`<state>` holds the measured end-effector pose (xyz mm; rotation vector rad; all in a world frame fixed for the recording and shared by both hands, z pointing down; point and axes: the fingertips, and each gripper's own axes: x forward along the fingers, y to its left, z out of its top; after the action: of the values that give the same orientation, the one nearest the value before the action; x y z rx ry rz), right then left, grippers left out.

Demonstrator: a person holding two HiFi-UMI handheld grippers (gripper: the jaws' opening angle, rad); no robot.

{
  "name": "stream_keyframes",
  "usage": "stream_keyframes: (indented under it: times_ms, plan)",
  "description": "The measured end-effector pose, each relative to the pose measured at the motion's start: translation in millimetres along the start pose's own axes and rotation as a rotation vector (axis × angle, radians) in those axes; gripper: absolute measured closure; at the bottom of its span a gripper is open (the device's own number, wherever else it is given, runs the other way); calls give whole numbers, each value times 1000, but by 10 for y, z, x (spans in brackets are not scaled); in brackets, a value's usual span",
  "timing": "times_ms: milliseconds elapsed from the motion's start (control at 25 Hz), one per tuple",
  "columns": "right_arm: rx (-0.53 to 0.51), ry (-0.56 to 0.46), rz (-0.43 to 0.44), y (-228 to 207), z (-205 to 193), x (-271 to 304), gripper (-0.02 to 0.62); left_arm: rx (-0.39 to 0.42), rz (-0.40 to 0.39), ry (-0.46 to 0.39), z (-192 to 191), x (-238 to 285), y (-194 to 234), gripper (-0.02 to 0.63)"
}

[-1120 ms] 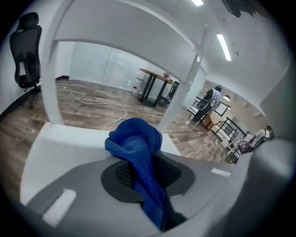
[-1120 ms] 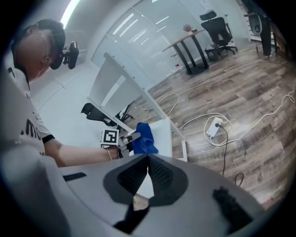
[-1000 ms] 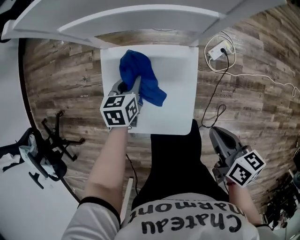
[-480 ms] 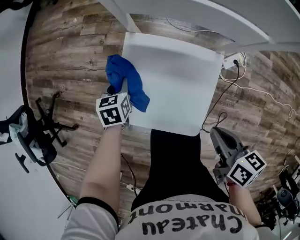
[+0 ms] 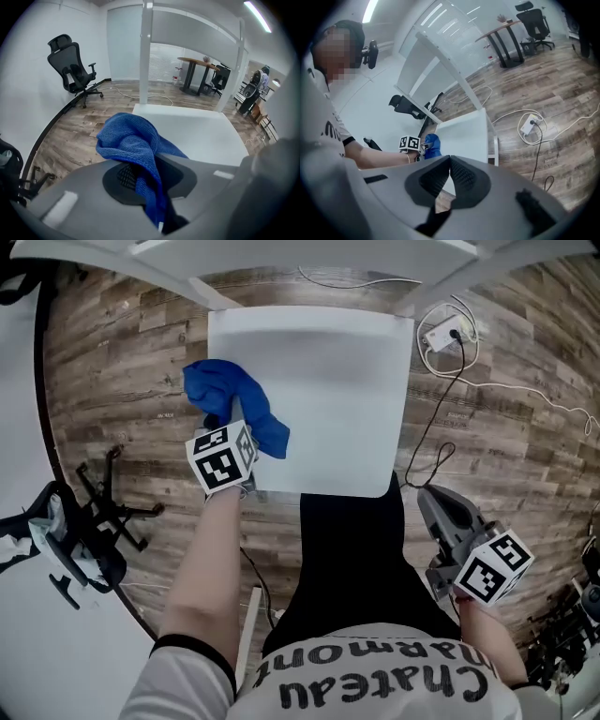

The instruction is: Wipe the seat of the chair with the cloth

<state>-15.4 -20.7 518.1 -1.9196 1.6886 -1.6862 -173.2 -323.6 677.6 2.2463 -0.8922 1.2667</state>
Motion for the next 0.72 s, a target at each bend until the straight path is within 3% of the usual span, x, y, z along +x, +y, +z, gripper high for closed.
stream_keyframes:
  times_ms: [360, 720]
  plan:
    - [90, -86, -50, -432, -234, -497, 581, 160, -87, -14, 73, 81, -903, 537]
    - [189, -217, -126, -814, -474, -1042, 581, 357, -247, -16, 43, 113, -2097, 537]
